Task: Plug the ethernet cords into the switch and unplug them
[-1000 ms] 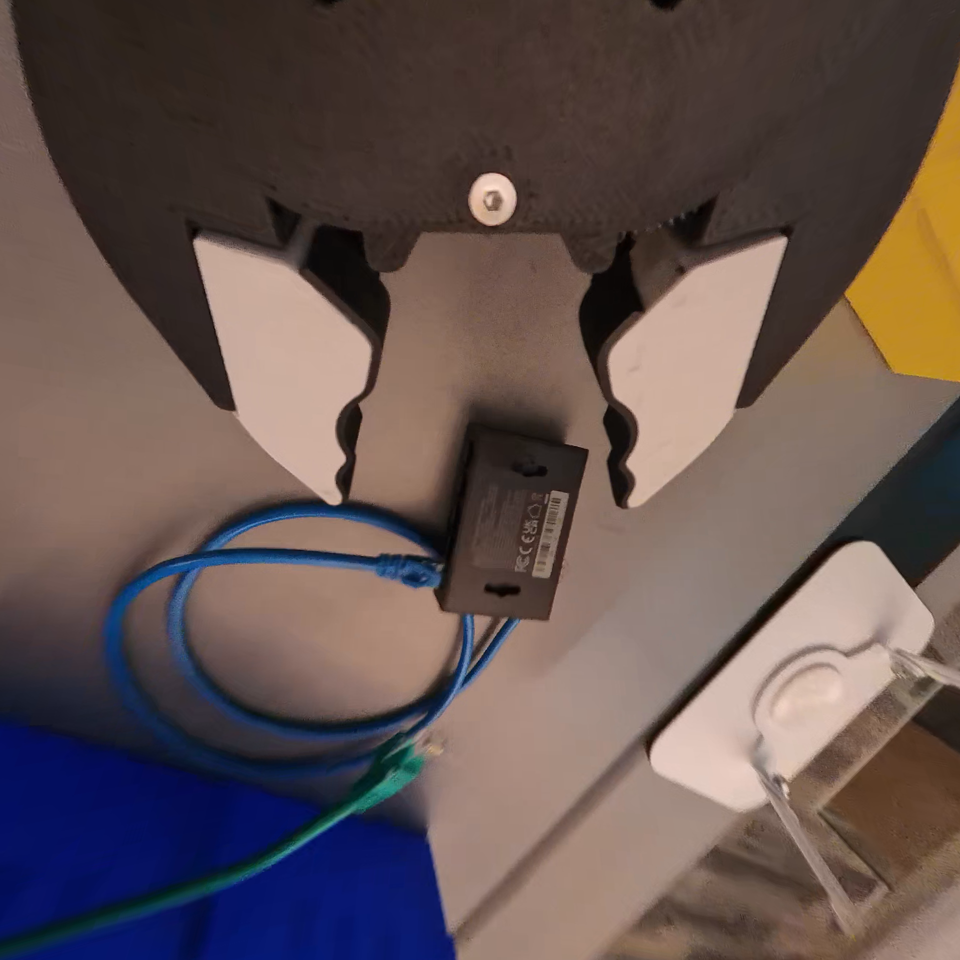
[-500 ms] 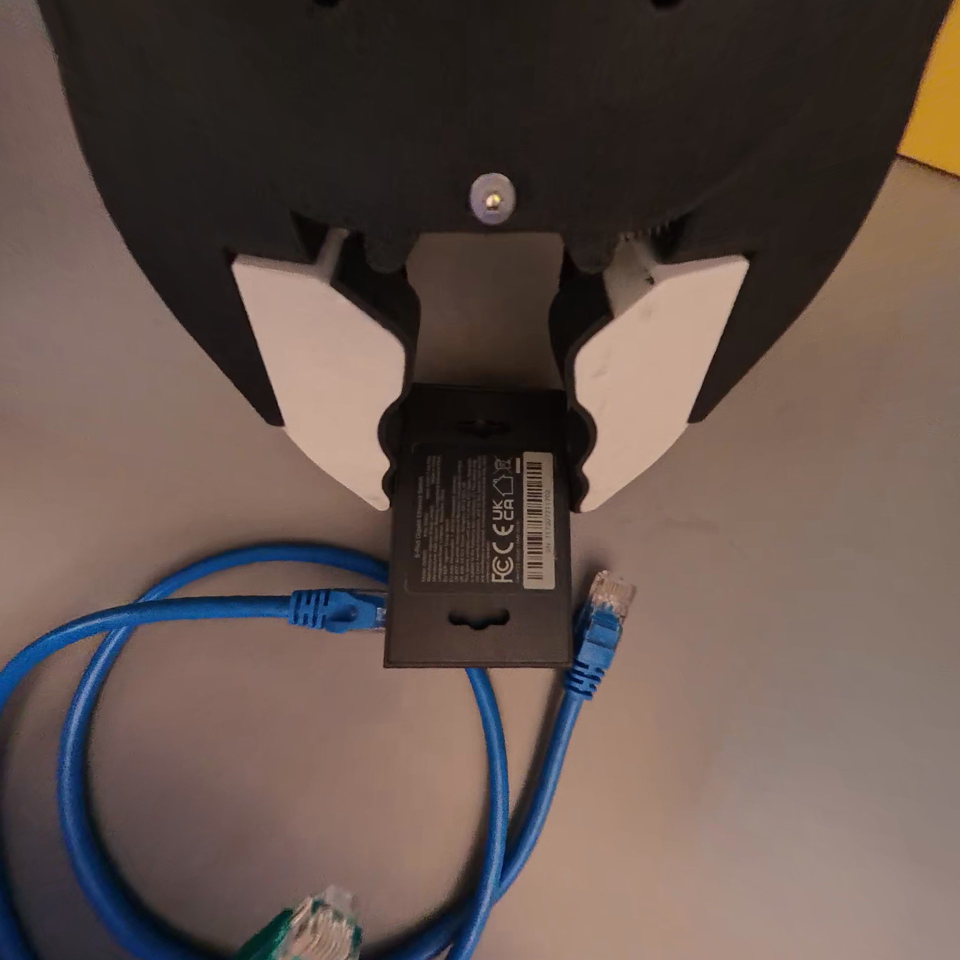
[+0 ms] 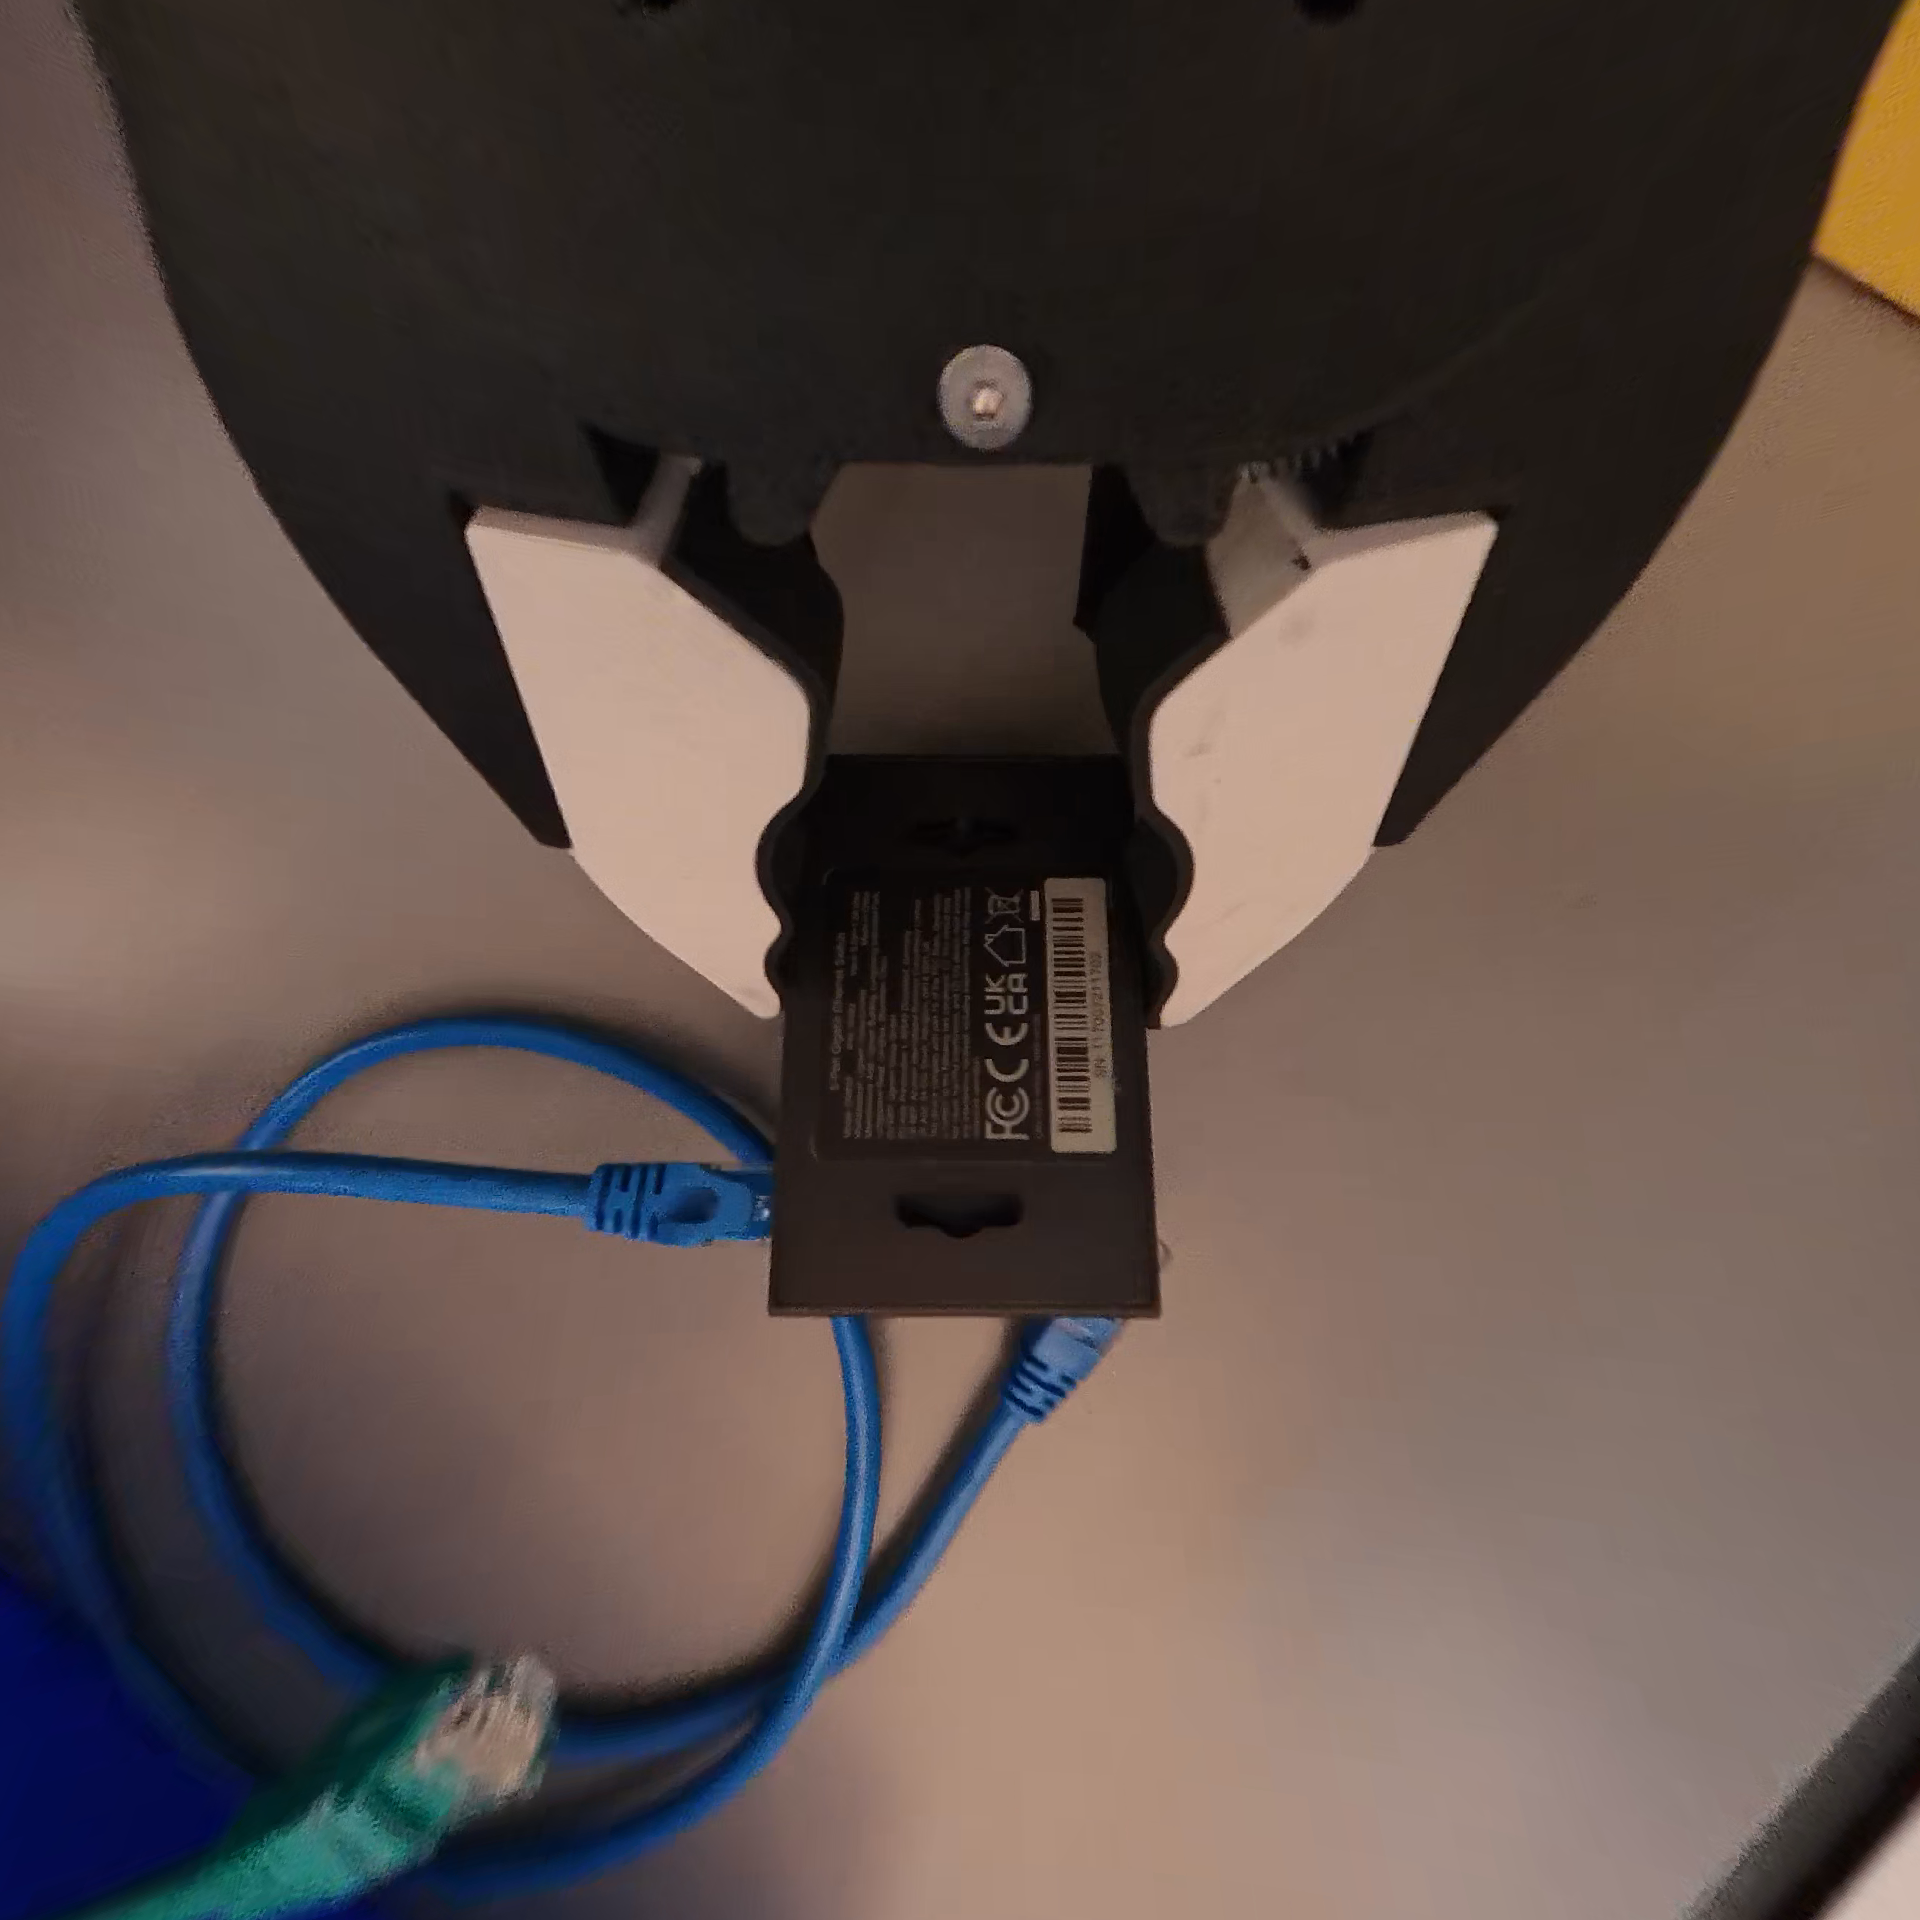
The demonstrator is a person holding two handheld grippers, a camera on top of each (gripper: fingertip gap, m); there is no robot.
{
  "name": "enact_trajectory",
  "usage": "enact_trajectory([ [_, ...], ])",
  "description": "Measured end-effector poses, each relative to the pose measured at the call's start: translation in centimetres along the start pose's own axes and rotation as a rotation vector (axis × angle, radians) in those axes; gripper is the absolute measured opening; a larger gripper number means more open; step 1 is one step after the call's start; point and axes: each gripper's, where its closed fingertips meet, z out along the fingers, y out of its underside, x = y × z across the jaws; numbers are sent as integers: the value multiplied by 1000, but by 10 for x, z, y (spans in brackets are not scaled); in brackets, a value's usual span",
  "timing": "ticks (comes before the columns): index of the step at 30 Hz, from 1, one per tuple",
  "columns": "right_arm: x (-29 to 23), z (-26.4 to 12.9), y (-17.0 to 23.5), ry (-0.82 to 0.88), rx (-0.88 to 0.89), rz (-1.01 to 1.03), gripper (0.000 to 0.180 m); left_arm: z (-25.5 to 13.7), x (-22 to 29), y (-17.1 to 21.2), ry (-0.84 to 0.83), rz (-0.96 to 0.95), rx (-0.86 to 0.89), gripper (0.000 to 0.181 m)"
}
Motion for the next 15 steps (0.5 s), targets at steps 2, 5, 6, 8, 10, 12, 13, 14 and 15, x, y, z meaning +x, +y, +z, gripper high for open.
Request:
enact_trajectory([
  [2, 3, 0, 3, 15, -17, -2, 6, -12, 1, -10, 28, -60, 84, 59],
  [5, 7, 2, 10, 33, -36, 6, 6, -39, -1, -31, 42, -135, 228, 59],
  [6, 8, 3, 11, 38, -42, 11, 6, -50, 0, -39, 58, -162, 284, 59],
  [8, 9, 4, 11, 53, -38, 4, 6, -74, 1, -55, 84, -201, 394, 59],
  [10, 9, 4, 4, 88, -24, -34, 6, -97, -1, -68, 91, -222, 483, 59],
  [12, 7, 1, -10, 143, 7, -120, 6, -121, -4, -79, 101, -248, 569, 59],
  [13, 6, -3, -20, 176, 28, -167, 6, -134, -6, -85, 115, -261, 622, 59],
  [14, 4, -7, -30, 203, 51, -203, 6, -149, -10, -90, 125, -273, 677, 59],
  [15, 1, -10, -39, 215, 76, -217, 6, -163, -15, -94, 129, -289, 717, 59],
])
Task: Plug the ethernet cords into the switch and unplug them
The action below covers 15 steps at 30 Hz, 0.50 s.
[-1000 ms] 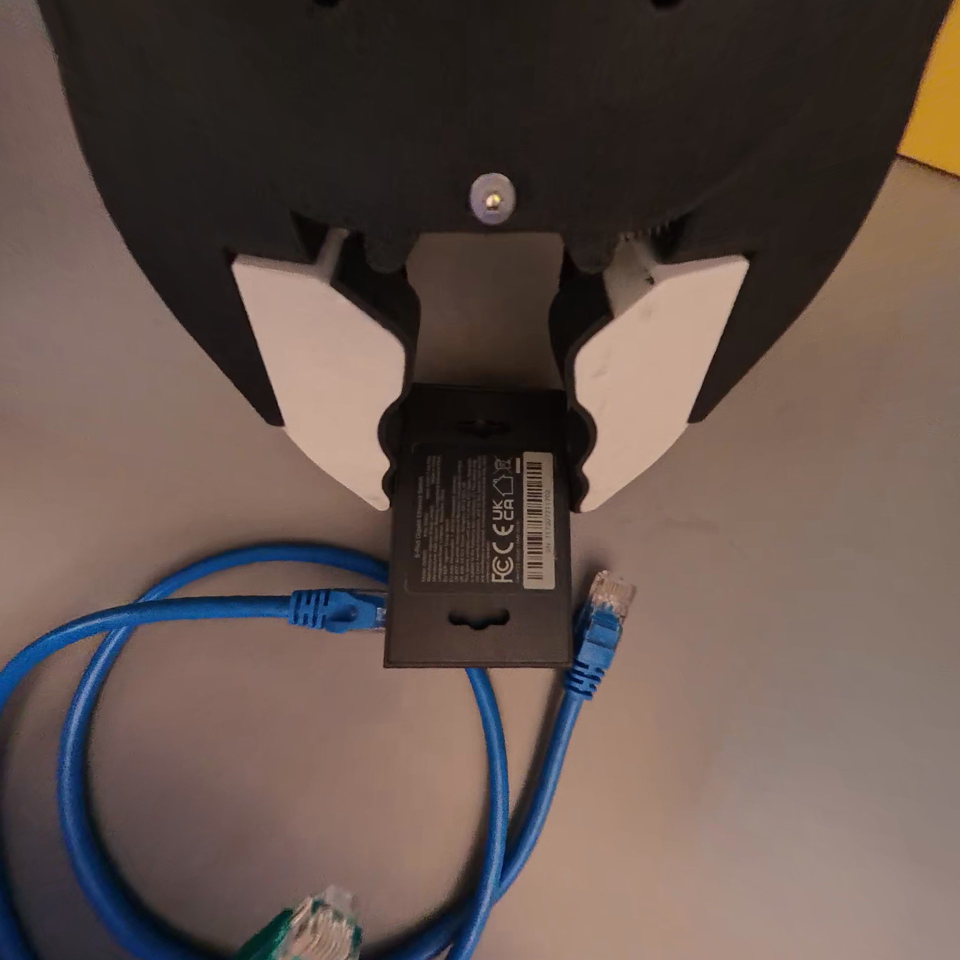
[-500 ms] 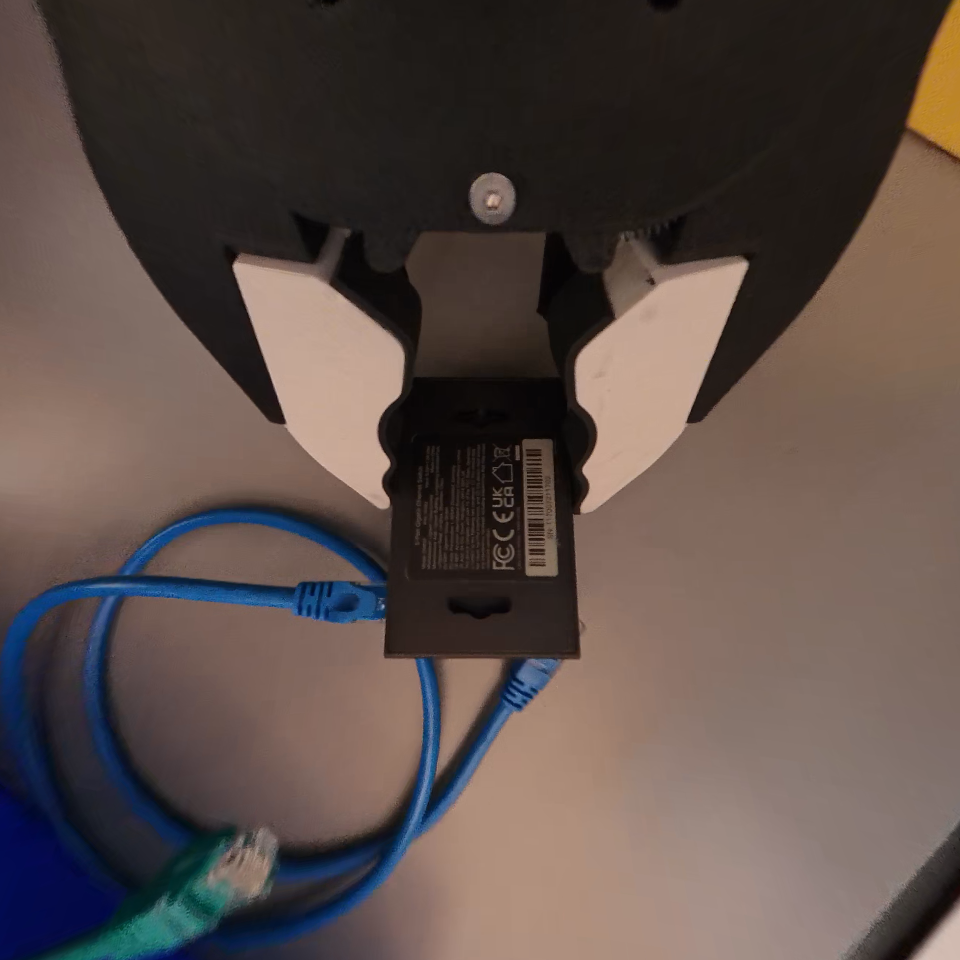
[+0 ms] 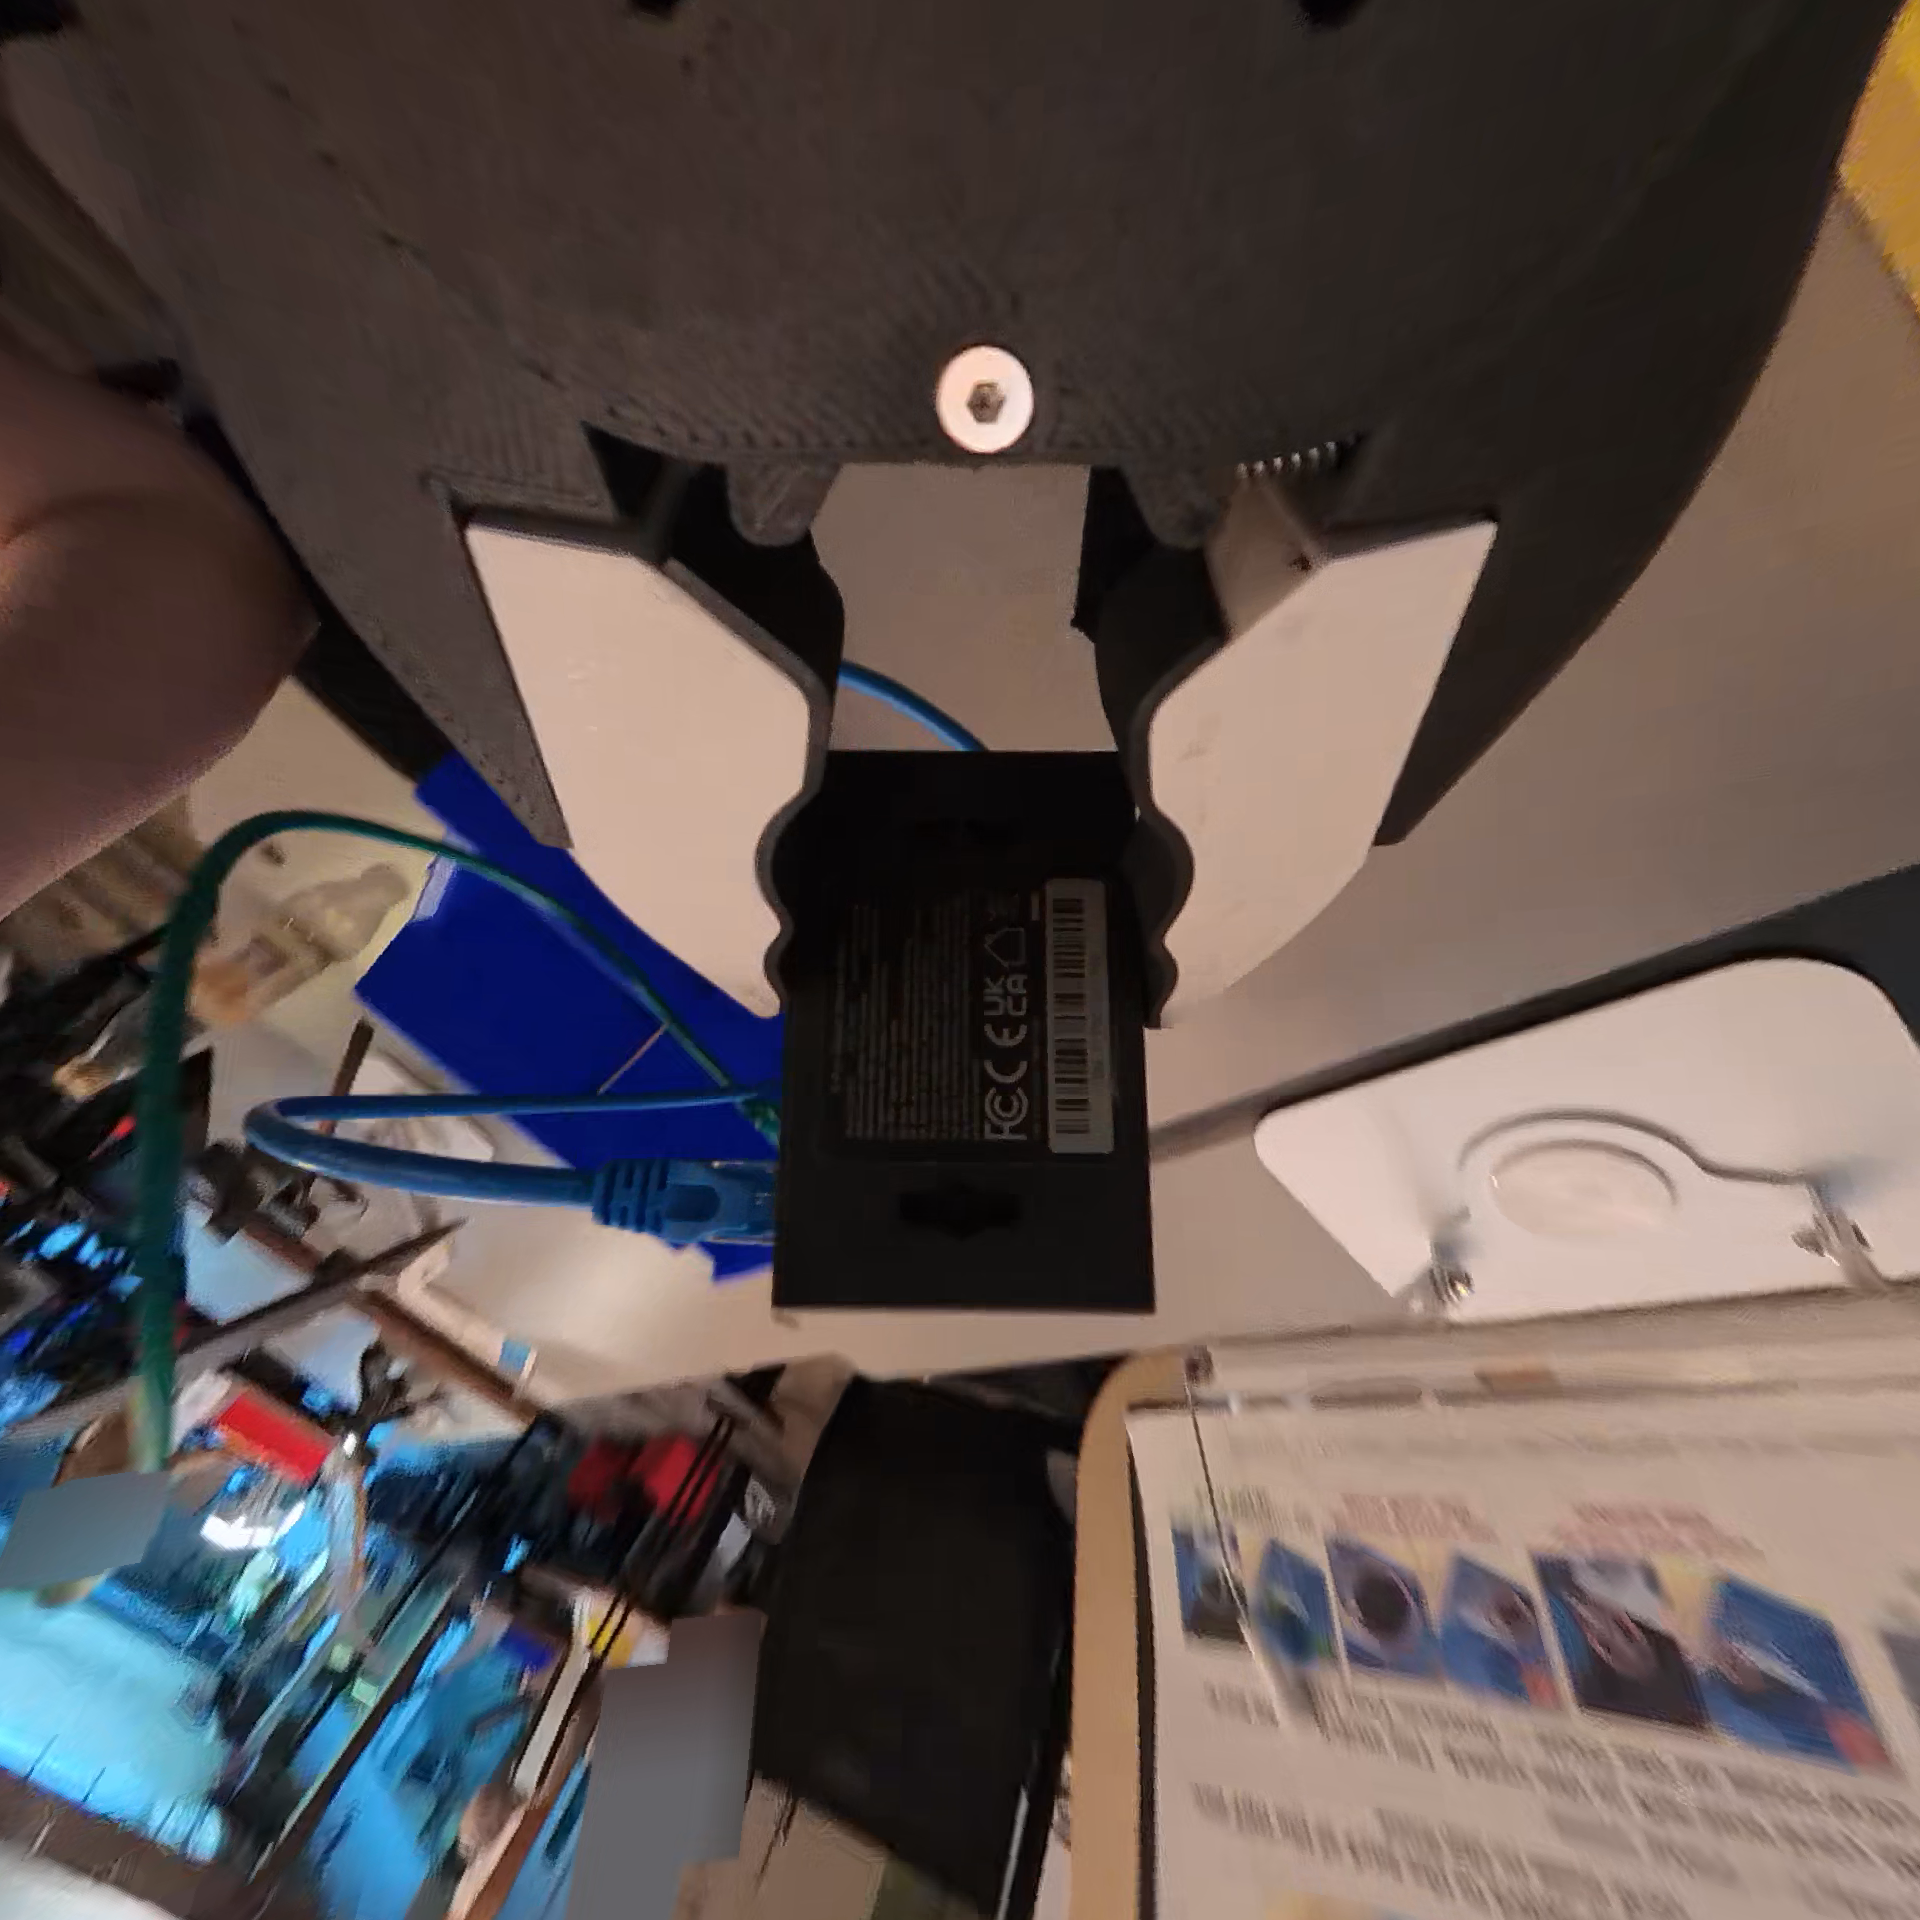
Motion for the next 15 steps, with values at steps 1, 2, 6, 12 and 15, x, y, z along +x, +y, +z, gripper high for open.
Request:
enact_trajectory([
  [1, -2, -2, -8, 2, 24, 7, 6, -9, -2, -13, -2, -3, 40, 59],
  [2, -4, -2, -13, -8, 40, 19, 6, -19, -4, -26, -9, 4, 82, 59],
  [6, -23, 8, -10, -89, 42, 90, 6, -65, -15, -63, -83, 39, 222, 59],
  [12, -46, 38, 50, -158, -106, 125, 6, -105, -18, -74, -138, 59, 285, 59],
  [15, -47, 48, 98, -80, -248, -54, 6, -101, -6, -72, -146, 88, 268, 60],
])
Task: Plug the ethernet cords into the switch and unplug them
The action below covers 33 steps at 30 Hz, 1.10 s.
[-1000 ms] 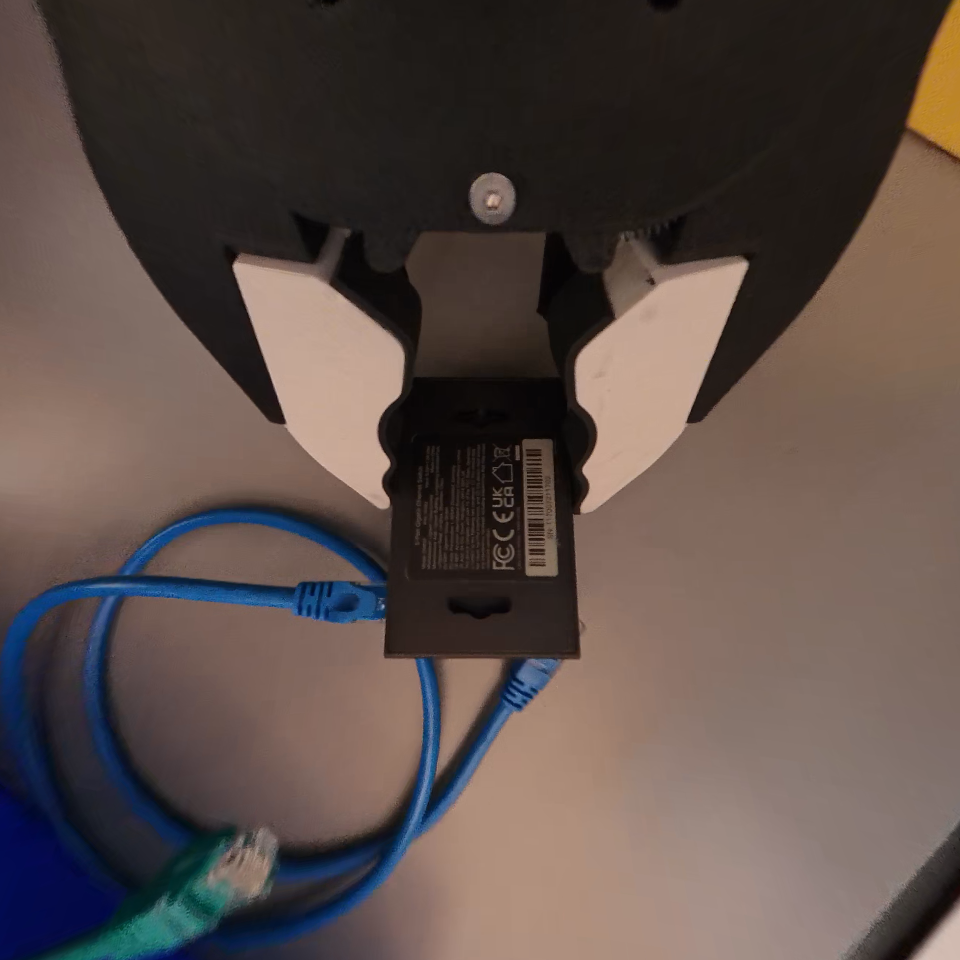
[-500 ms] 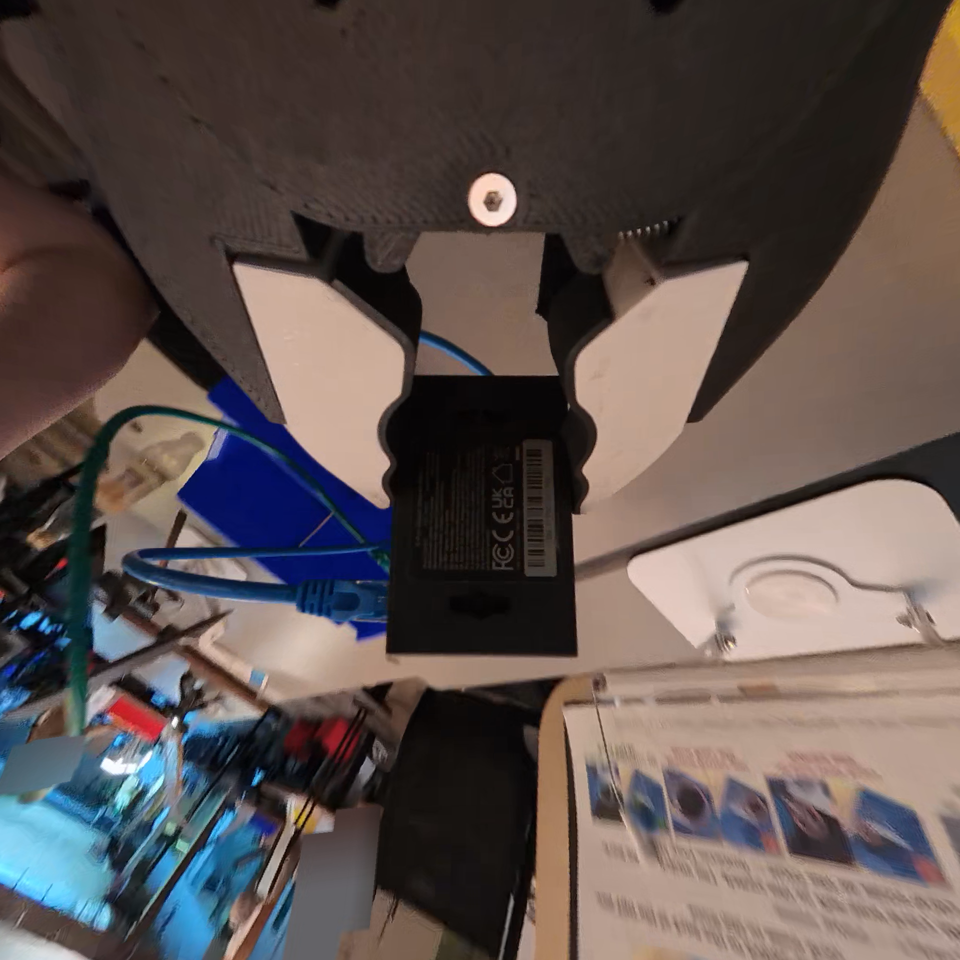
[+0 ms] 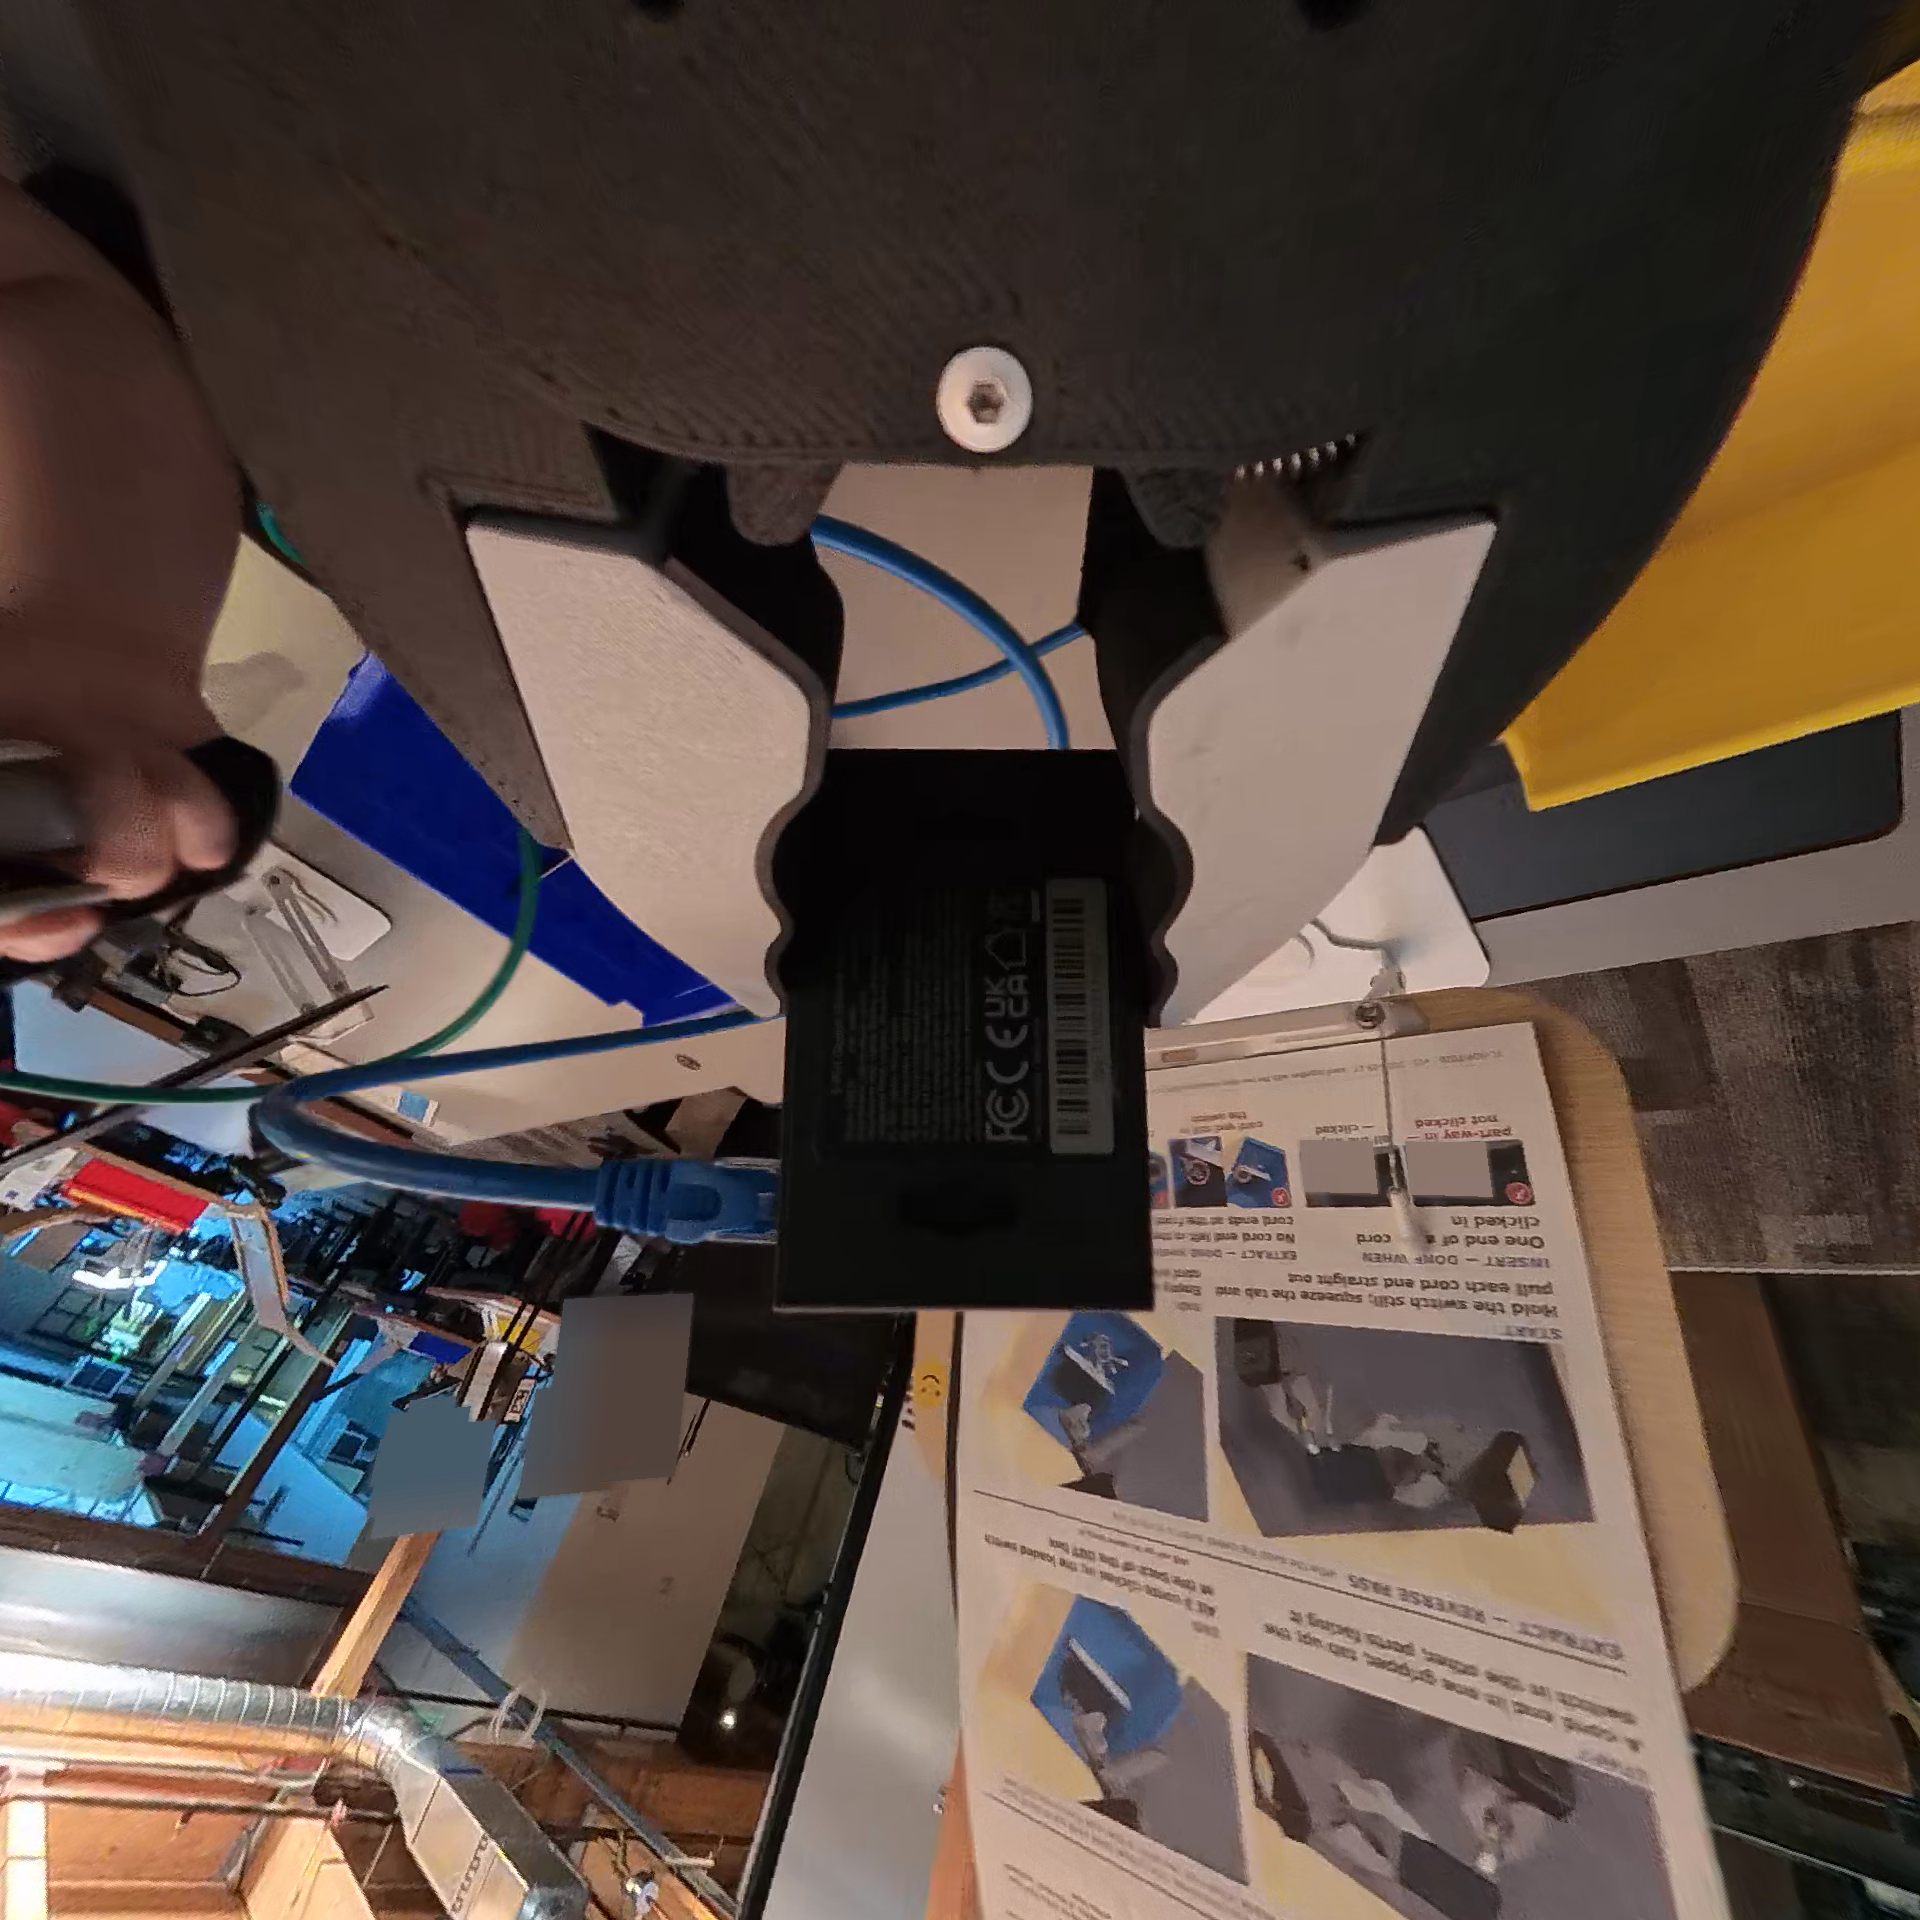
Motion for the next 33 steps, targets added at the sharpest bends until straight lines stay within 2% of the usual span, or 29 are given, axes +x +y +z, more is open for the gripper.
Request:
enact_trajectory([
  [5, 1, 14, 40, 138, -184, -332, 5, 20, 31, 13, 45, 63, -36, 60],
  [10, 8, 13, 55, 200, -290, -544, 5, 39, 57, 29, 149, 51, -72, 60],
  [17, 20, 4, 69, 230, -424, -856, 6, 50, 75, 47, 208, 99, -150, 59],
  [24, 17, 1, 85, 146, -480, -949, 7, 49, 81, 56, 220, 161, -219, 60],
  [33, 16, 0, 94, 126, -489, -992, 5, 48, 81, 68, 230, 210, -307, 60],
])
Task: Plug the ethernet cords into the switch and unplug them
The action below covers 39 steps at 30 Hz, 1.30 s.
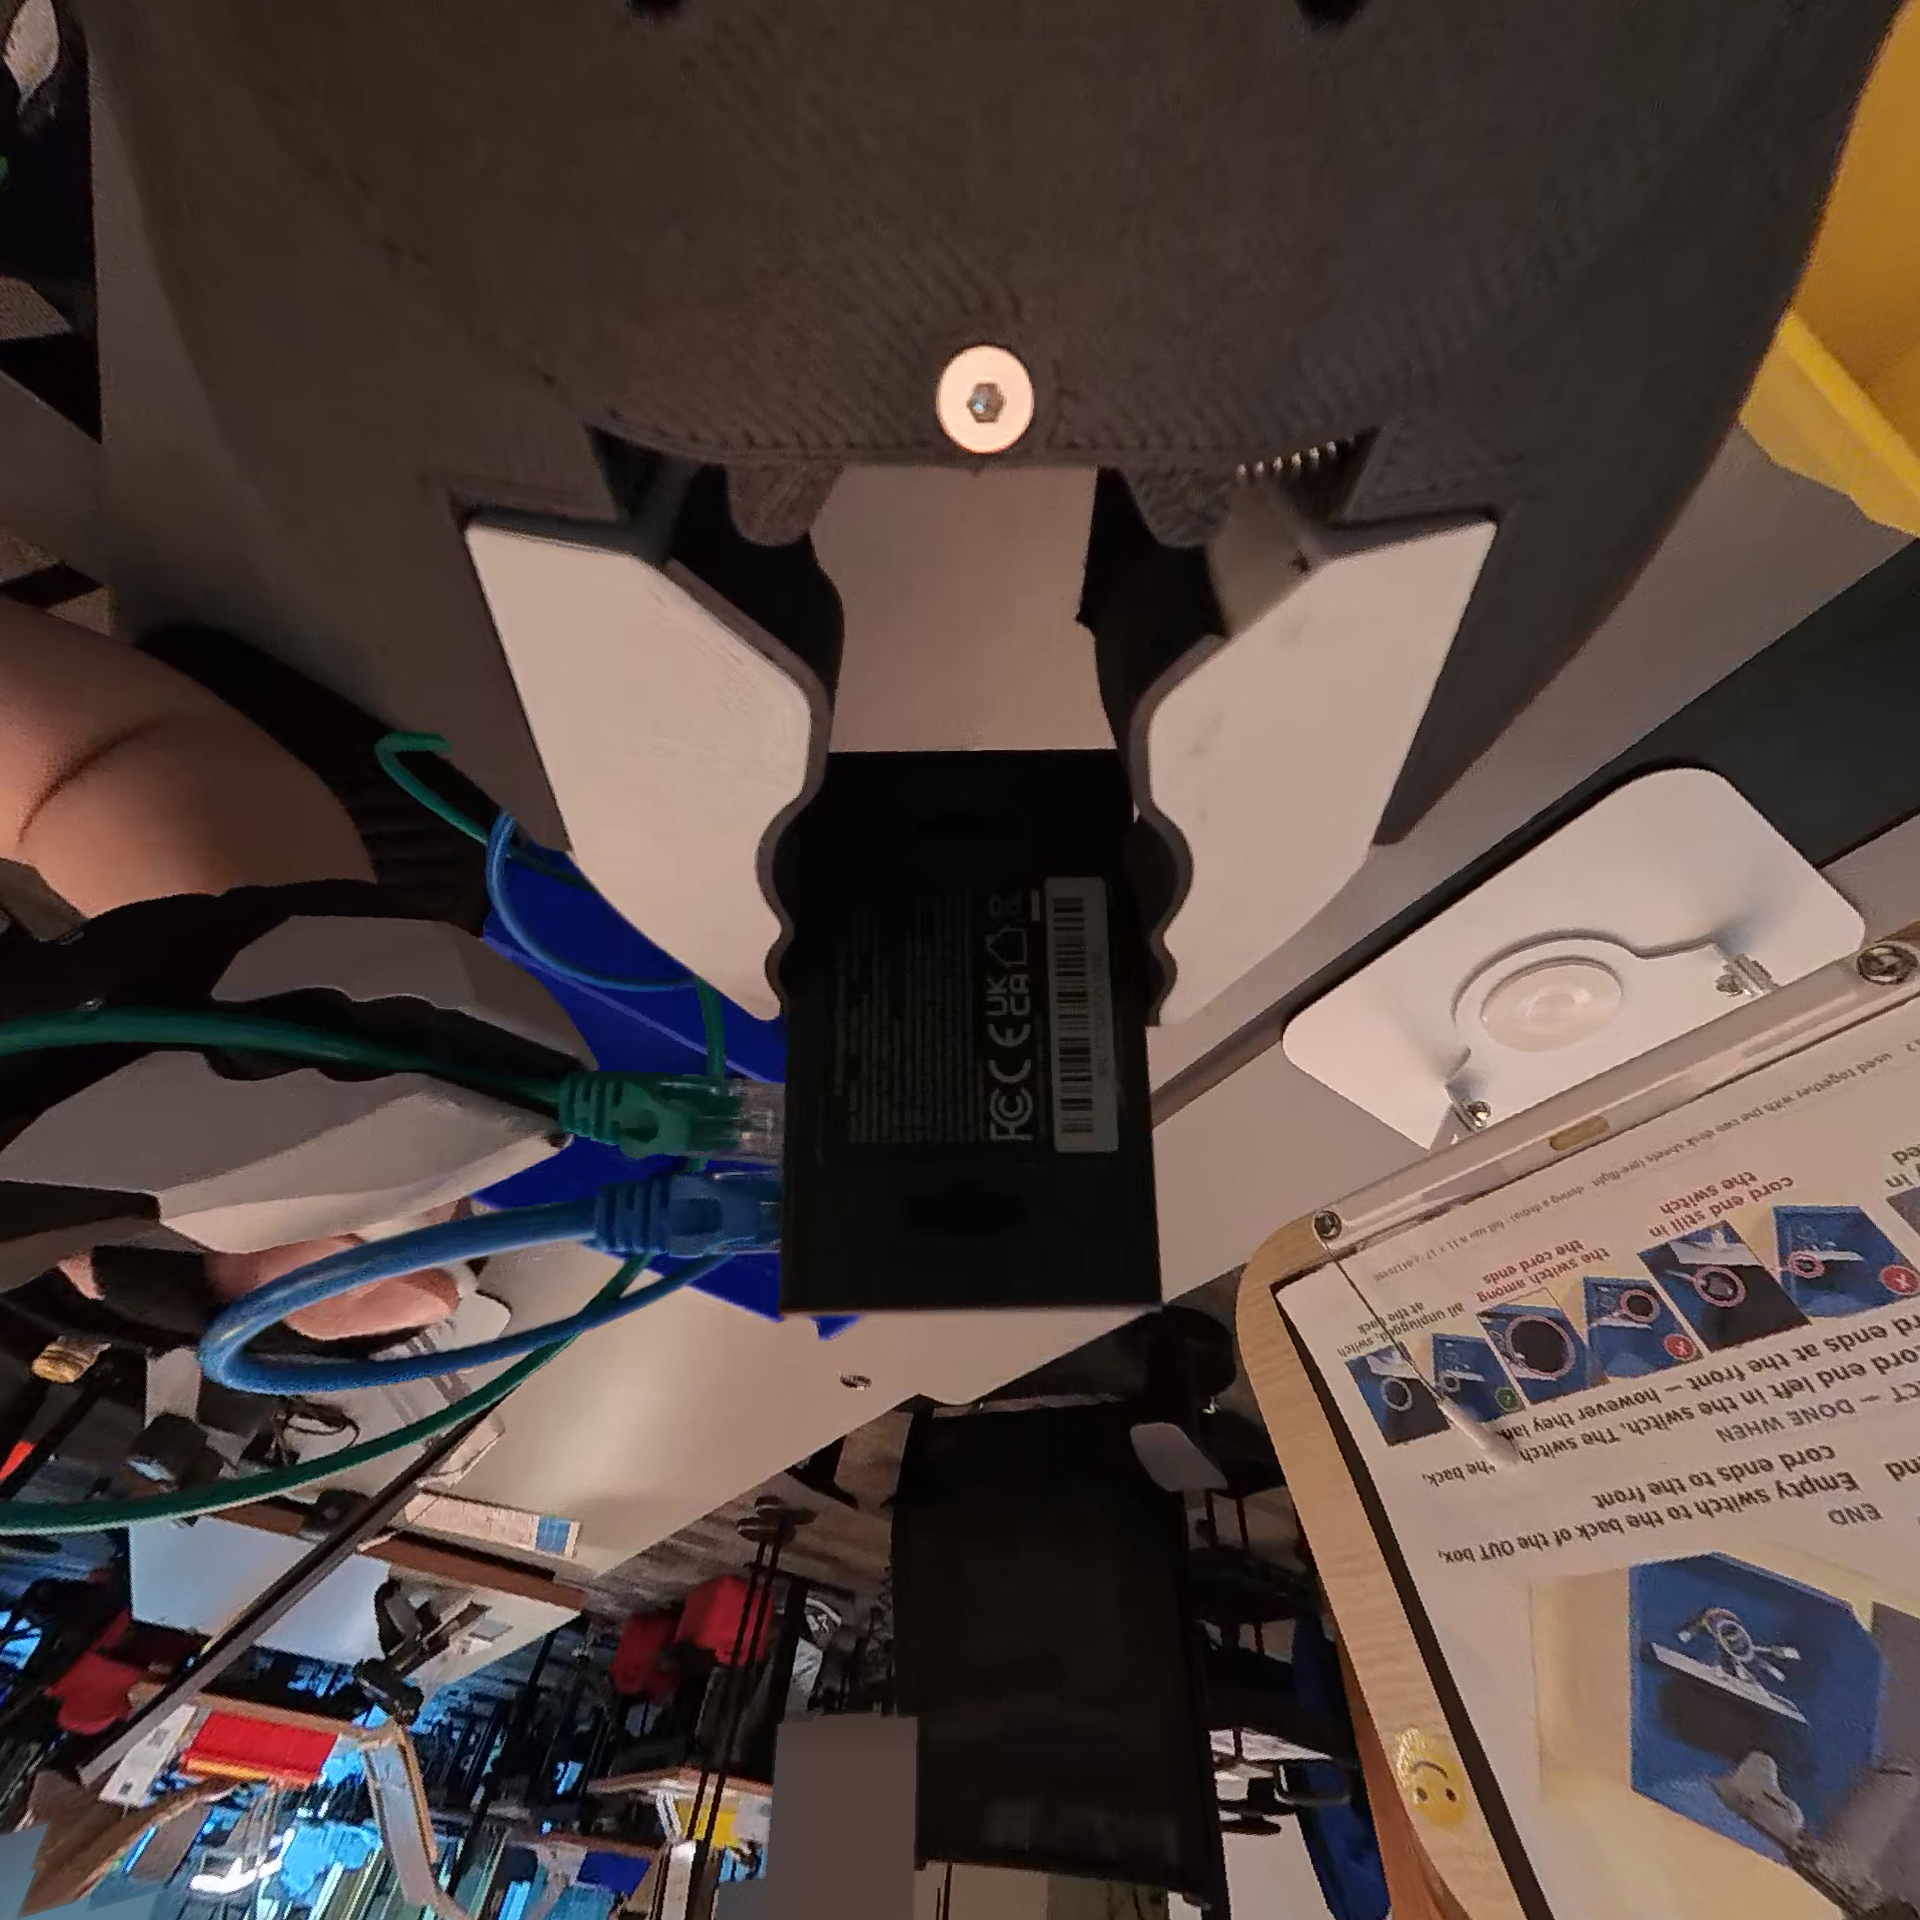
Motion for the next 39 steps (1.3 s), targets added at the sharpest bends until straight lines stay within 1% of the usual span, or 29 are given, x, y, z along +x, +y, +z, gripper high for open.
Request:
enact_trajectory([
  [10, -16, 4, 0, -57, 14, -47, 6, 2, -3, 16, -26, 14, -122, 60],
  [14, -22, 5, 4, -85, 14, -20, 7, 3, -7, 19, -82, 101, -151, 60],
  [17, -17, 4, 2, -56, 33, 0, 7, 3, -4, 14, -63, 119, -114, 59],
  [22, -18, 5, 3, -62, 35, 20, 7, 7, -6, 17, -67, 131, -121, 59],
  [30, -23, 10, 14, -96, -11, 82, 7, 18, -12, 21, -36, 46, -91, 60],
  [39, -20, 12, 24, -126, -62, 210, 6, 32, -10, 18, 40, -50, 21, 60],
])
